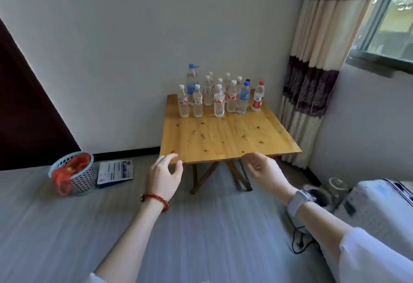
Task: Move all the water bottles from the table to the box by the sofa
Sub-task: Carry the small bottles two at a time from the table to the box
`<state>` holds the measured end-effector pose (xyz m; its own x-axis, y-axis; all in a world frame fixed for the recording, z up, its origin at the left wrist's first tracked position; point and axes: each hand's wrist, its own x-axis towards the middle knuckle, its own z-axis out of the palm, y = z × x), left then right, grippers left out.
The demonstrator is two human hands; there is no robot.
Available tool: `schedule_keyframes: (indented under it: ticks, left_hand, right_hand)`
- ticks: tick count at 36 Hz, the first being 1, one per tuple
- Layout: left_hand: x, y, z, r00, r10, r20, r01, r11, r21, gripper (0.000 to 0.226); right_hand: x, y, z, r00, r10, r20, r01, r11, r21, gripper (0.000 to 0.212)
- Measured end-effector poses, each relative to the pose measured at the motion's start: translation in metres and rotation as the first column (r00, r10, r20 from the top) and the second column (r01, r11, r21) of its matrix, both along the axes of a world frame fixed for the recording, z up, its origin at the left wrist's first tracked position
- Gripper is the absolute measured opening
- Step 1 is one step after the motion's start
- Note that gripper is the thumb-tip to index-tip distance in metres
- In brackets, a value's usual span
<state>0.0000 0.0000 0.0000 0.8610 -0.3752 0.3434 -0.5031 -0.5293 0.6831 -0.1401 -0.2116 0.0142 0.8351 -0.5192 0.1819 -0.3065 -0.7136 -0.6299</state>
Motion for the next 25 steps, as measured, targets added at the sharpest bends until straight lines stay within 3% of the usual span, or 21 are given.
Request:
schedule_keyframes:
  ticks: [9,17,25]
  left_hand:
    - [0.178,-0.054,-0.015,0.996,0.025,-0.08,-0.021,0.998,0.053,0.024]
    - [0.305,-0.119,-0.005,0.993,0.031,-0.117,-0.024,0.998,0.065,0.027]
    - [0.42,-0.192,-0.047,0.97,0.09,-0.225,-0.076,0.995,0.072,0.041]
  right_hand:
    - [0.172,-0.061,-0.025,0.996,-0.006,-0.084,0.016,0.993,0.117,0.023]
    - [0.306,-0.12,-0.018,0.998,0.001,-0.07,0.009,0.989,0.148,0.026]
    - [0.447,-0.183,-0.053,0.999,0.023,-0.037,-0.014,0.975,0.222,0.035]
